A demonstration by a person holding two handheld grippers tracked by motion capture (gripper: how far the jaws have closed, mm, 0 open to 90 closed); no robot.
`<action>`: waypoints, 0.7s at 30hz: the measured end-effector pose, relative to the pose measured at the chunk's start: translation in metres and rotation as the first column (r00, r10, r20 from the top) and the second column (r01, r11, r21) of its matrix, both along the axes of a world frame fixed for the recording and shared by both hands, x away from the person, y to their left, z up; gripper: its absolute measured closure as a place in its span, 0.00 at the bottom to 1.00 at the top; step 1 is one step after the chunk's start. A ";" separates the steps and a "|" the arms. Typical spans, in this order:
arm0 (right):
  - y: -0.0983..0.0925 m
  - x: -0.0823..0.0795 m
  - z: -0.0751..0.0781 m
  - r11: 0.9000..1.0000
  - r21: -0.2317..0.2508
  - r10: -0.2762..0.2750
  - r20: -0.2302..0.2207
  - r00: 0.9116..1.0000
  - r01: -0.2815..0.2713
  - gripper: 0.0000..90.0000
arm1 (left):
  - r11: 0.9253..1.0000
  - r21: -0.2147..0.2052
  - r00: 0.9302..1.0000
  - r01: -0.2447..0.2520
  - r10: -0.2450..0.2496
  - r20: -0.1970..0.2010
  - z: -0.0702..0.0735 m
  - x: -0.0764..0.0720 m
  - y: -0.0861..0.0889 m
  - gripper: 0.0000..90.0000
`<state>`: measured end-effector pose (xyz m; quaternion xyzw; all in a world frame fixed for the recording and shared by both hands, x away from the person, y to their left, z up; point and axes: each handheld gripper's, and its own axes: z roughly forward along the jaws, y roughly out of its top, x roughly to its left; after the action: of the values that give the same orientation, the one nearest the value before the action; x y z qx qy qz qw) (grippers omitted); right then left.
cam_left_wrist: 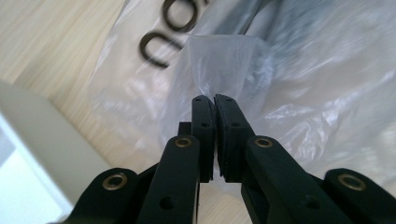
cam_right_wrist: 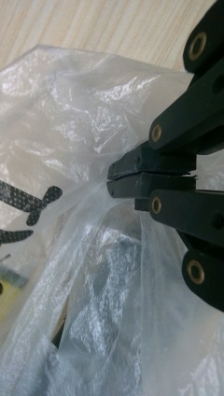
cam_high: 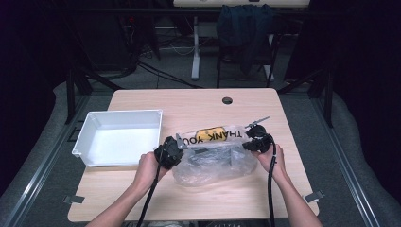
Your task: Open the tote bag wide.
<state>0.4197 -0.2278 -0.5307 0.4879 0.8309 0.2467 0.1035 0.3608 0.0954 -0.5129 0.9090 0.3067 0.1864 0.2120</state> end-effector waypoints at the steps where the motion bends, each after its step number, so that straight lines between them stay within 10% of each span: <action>1: -0.001 0.000 -0.001 1.000 -0.004 0.000 0.002 1.000 0.000 0.98 | 1.000 -0.001 1.000 -0.009 0.009 -0.014 -0.003 0.002 0.003 0.97; 21: -0.004 0.006 -0.016 0.987 -0.158 -0.016 -0.025 1.000 0.012 0.93 | 0.996 0.089 0.996 -0.013 0.021 -0.086 -0.039 0.013 -0.001 0.99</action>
<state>0.4255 -0.2314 -0.5462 0.4870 0.8457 0.1731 0.1325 0.3742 0.0944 -0.5521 0.9221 0.3148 0.1616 0.1565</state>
